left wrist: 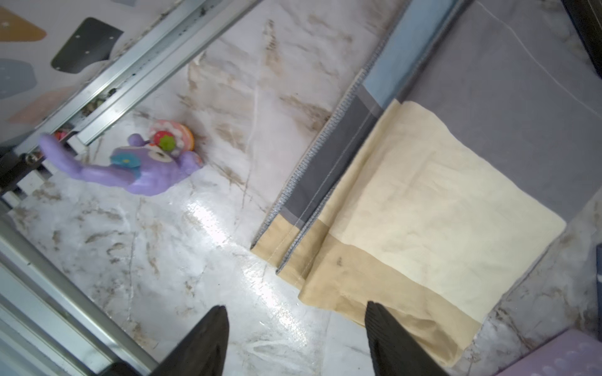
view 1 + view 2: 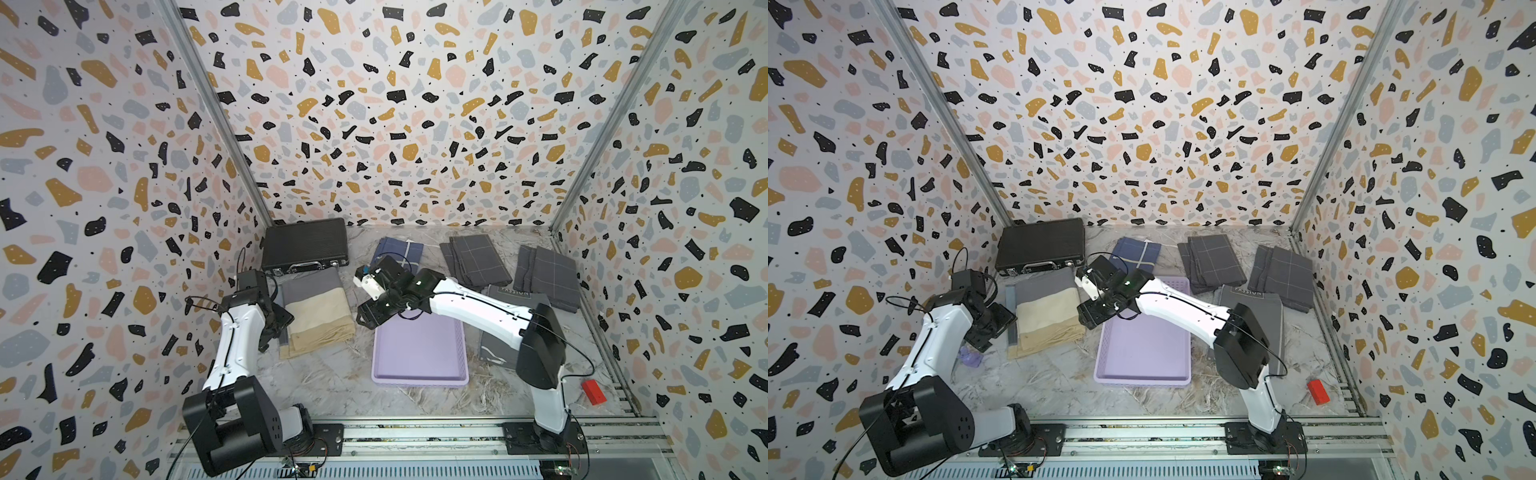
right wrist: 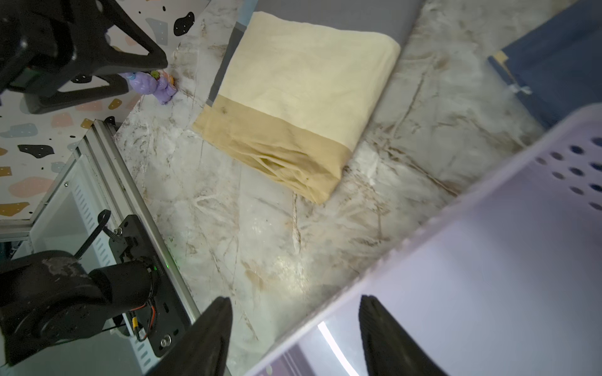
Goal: Put the folded pillowcase in the basket
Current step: Move the pillowcase to the center of the board.
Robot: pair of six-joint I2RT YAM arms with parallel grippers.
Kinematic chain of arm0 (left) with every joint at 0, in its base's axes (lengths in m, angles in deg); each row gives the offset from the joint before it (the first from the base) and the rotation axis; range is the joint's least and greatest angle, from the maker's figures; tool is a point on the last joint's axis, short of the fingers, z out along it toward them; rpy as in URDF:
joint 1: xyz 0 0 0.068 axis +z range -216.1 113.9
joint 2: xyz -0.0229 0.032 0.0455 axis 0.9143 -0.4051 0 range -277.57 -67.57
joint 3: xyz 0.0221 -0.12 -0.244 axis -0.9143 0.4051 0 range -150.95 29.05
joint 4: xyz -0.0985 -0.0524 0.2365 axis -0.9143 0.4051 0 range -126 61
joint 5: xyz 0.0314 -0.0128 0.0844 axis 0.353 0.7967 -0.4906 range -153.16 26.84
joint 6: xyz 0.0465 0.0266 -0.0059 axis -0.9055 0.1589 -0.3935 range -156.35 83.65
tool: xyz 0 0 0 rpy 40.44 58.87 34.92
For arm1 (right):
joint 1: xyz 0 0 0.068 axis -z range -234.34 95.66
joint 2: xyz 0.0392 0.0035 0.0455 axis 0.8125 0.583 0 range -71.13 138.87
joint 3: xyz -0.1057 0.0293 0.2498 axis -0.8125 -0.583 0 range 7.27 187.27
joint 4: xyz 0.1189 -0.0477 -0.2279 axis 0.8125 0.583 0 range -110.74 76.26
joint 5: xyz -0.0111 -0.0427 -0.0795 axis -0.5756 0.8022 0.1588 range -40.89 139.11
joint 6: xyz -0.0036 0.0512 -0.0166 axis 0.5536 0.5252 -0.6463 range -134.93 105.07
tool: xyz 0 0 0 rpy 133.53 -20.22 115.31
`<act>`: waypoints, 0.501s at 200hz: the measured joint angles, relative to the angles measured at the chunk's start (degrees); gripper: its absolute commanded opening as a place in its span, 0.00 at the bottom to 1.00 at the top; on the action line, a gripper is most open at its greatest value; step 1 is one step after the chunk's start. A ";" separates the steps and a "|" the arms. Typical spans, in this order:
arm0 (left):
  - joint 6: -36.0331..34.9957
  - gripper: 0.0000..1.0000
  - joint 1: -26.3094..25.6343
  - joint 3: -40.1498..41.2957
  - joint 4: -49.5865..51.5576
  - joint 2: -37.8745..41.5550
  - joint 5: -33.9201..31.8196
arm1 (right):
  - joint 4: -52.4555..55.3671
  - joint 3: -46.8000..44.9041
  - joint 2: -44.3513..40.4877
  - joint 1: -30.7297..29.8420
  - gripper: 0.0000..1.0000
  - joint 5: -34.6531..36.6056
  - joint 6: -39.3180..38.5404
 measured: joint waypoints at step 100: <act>2.23 0.75 0.28 3.02 -1.33 5.09 1.36 | 9.35 31.19 29.38 -0.39 0.82 2.21 -1.07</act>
